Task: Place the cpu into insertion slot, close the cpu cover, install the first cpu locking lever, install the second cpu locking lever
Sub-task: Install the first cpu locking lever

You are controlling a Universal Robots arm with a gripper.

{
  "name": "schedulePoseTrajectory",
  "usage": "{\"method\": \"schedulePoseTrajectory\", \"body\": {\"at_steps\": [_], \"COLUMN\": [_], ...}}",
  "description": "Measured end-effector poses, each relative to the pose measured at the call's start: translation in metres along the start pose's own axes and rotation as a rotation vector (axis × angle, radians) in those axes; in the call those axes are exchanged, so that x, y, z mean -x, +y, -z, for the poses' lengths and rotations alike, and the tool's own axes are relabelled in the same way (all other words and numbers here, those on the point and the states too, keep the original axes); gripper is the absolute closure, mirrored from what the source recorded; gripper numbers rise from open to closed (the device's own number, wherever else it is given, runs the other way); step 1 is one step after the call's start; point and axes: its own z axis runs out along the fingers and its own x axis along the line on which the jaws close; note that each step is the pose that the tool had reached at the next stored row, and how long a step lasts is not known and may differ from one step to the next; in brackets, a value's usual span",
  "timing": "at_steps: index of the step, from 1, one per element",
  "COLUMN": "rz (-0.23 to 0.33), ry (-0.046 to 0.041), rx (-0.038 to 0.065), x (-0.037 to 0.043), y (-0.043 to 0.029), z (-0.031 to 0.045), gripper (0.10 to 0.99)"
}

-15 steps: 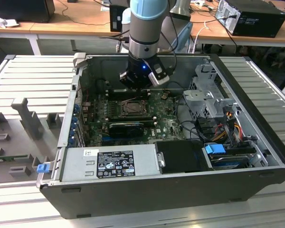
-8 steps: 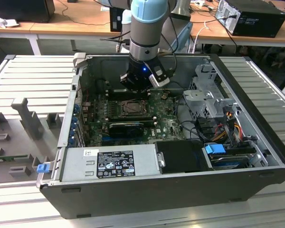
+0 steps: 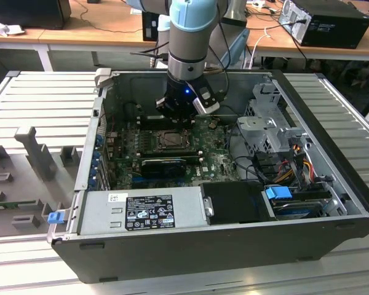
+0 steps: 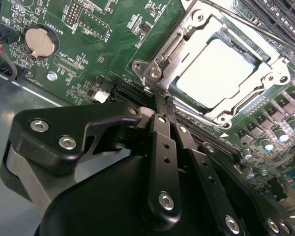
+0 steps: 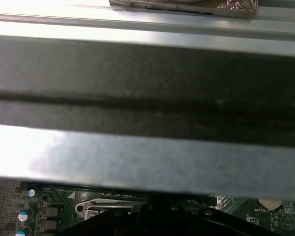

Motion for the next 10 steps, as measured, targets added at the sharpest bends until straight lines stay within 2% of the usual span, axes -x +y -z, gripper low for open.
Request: {"method": "schedulePoseTrajectory", "body": {"at_steps": [4,8,10], "rz": [0.0,0.0,0.0], "ry": [0.0005,0.0006,0.0004], "rx": [-0.007,-0.008,-0.006], "x": [0.0,0.0,0.0], "y": [-0.0003,-0.0004,-0.0004], "z": [-0.0017,-0.003,-0.0029], "gripper": [0.98,0.98,0.98]}}
